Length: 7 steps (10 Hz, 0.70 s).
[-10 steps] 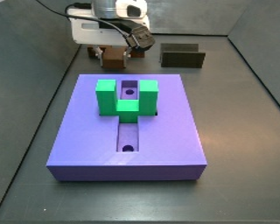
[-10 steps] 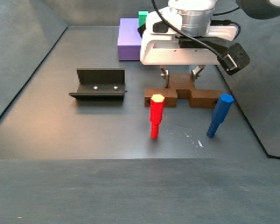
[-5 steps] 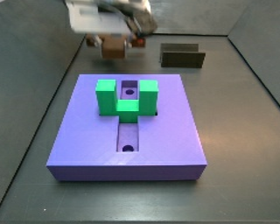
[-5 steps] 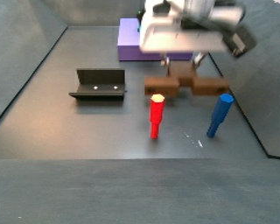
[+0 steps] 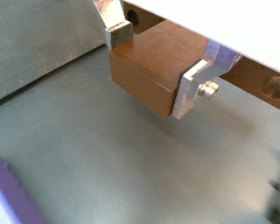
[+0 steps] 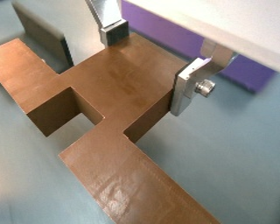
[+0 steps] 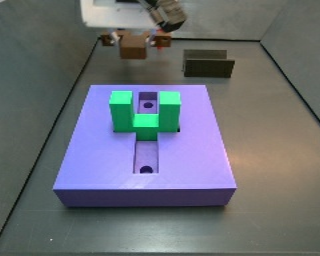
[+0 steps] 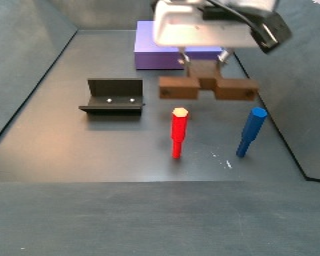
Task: Pick up the brown object. Move up. Place the brown object on the fixture. Regrasp the brown object. Move to above the board. Insert the brown object.
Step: Place the brown object on the fixture.
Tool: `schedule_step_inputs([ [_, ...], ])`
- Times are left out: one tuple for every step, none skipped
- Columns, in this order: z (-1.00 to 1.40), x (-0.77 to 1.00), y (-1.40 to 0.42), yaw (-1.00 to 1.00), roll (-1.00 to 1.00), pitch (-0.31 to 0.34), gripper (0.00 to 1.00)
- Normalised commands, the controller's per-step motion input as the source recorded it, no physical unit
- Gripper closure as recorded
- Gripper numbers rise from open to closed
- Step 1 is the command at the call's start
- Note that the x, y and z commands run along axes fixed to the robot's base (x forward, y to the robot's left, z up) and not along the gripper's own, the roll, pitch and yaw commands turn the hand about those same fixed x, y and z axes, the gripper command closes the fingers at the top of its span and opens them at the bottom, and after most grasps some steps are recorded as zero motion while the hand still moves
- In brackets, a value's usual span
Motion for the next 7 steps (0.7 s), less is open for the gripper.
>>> schedule_step_inputs([
  [0.46,1.00,-0.17,-0.11,-0.54,0.029,1.00],
  [0.41,1.00,-0.17,-0.11,-0.56,0.006,1.00],
  [0.34,1.00,-0.14,-0.12,-0.62,0.000,1.00],
  [0.25,0.98,-0.06,-0.14,-0.75,0.000,1.00],
  [0.16,0.95,0.00,-0.15,-0.77,-0.069,1.00],
  [0.16,0.92,0.00,-0.12,-0.65,-0.117,1.00],
  [0.08,0.85,0.00,-0.08,-0.61,-0.209,1.00],
])
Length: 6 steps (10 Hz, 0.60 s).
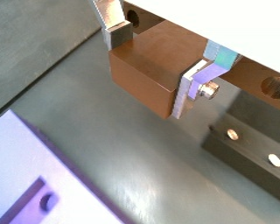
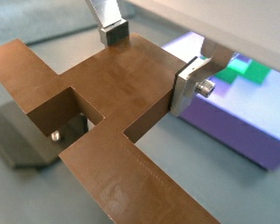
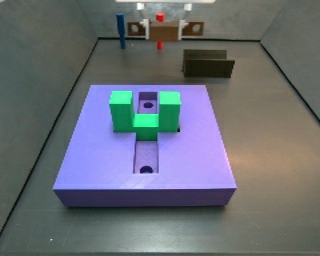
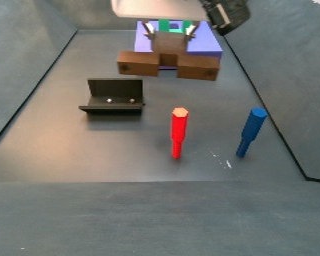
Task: Pick up the brown object. Move up. Place the brown object on the fixture. Regrasp the brown object. Move to above the board. Insert the brown object.
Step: Place the brown object on the fixture.
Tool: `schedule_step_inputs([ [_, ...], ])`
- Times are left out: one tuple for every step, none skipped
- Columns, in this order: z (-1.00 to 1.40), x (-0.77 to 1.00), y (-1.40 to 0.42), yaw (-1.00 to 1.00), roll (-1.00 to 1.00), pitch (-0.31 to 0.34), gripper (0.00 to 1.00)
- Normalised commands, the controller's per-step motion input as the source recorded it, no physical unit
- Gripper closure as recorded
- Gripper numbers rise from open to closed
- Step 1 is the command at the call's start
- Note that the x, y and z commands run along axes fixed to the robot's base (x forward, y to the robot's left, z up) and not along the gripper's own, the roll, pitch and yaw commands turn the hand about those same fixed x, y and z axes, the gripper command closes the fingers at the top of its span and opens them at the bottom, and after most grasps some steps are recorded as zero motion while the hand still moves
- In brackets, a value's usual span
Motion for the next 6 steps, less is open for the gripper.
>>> schedule_step_inputs([
  [0.06,0.83,0.00,-0.07,-0.61,-0.217,1.00],
  [0.07,0.85,0.00,-0.07,-0.64,-0.200,1.00],
  [0.04,1.00,0.02,-0.16,-0.71,0.000,1.00],
  [0.00,1.00,0.03,-0.19,-0.67,0.000,1.00],
  [0.00,1.00,0.07,-0.15,-0.66,0.000,1.00],
  [0.00,1.00,0.07,-0.14,-0.67,0.000,1.00],
])
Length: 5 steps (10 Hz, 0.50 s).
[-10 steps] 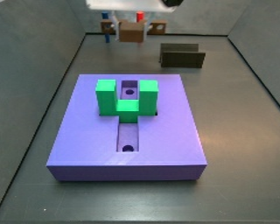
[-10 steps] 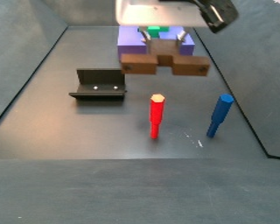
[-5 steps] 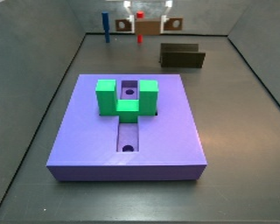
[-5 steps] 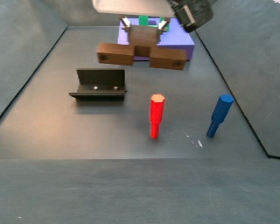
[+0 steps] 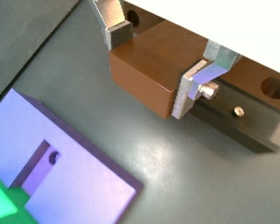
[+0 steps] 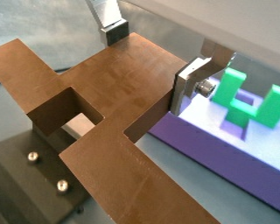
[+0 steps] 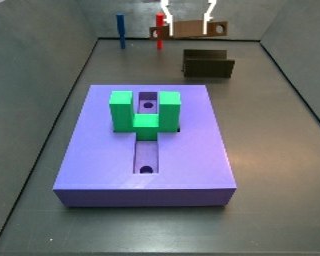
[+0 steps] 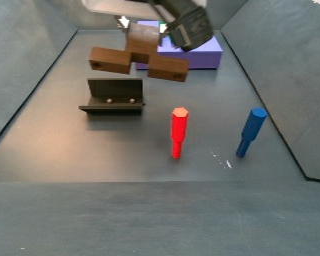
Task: Pick up the brown object. Move up. Place the brown object on the fixture. Regrasp the brown object. Move to above the board. Insert the brown object.
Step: Place the brown object on the fixture.
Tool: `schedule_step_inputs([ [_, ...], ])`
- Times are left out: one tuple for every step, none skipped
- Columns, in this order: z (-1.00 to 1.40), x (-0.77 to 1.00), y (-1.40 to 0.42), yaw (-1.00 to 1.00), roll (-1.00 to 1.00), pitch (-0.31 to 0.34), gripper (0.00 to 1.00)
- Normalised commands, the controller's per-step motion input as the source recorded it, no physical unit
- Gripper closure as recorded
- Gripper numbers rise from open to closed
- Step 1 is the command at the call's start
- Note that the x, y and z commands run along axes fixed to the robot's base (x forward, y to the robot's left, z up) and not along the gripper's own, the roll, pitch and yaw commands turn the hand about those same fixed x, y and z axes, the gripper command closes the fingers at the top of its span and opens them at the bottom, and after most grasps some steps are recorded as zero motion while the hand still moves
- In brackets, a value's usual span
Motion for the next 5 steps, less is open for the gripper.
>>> schedule_step_inputs([
  [0.00,1.00,0.07,-0.14,-0.67,0.000,1.00],
  [0.00,1.00,0.12,-0.08,-0.65,0.000,1.00],
  [0.00,0.97,0.27,0.00,-0.53,0.066,1.00],
  [0.00,0.96,0.31,0.00,-0.43,0.151,1.00],
  [0.00,0.94,0.32,0.00,-0.38,0.240,1.00],
])
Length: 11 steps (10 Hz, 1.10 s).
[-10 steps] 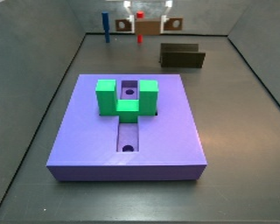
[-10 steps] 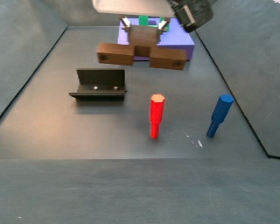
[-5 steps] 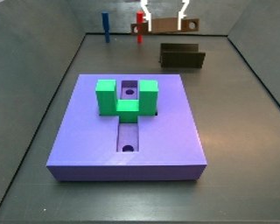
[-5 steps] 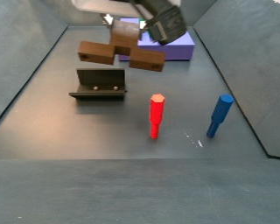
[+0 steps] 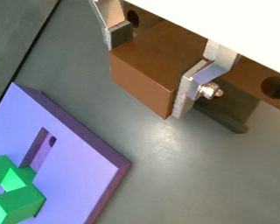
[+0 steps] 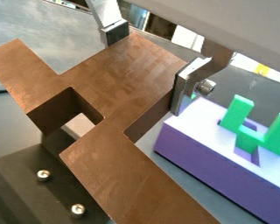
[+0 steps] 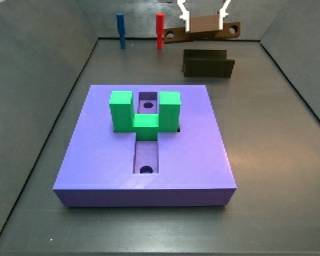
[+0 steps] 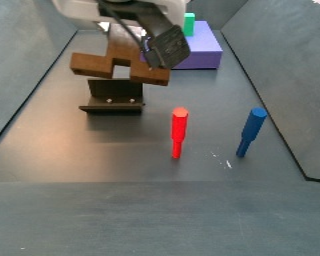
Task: Pick up the brown object. Move up. Place the brown object on the fixture. Regrasp the brown object. Move to above the board. Insert the brown object.
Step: Place the brown object on the fixture.
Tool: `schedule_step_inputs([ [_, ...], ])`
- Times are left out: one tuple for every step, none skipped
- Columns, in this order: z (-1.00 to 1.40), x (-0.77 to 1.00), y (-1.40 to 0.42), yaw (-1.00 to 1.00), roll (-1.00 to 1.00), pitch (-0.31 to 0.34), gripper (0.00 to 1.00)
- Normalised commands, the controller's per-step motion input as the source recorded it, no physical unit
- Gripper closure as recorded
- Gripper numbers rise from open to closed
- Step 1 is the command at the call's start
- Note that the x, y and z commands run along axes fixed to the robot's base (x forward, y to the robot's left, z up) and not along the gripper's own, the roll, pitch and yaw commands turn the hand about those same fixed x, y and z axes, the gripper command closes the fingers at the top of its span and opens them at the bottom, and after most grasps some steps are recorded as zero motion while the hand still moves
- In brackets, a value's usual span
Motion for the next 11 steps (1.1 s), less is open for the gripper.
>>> schedule_step_inputs([
  [-0.11,0.95,0.20,0.00,-0.30,0.320,1.00],
  [-0.13,0.93,0.02,-0.09,-0.30,0.360,1.00],
  [-0.26,0.84,0.02,-0.14,-0.30,0.311,1.00],
  [-0.37,0.73,0.04,-0.12,-0.33,0.237,1.00],
  [-0.47,0.55,0.09,-0.01,-0.36,0.097,1.00],
  [-0.43,0.56,0.09,0.01,-0.31,0.043,1.00],
  [-0.34,0.46,0.05,0.07,-0.23,0.051,1.00],
  [-0.25,0.37,0.00,0.09,-0.19,0.023,1.00],
  [-0.26,0.24,0.04,0.08,-0.16,0.000,1.00],
  [-0.17,0.01,0.04,0.01,0.00,0.000,1.00],
  [0.00,-0.02,0.00,-0.01,0.00,0.000,1.00],
])
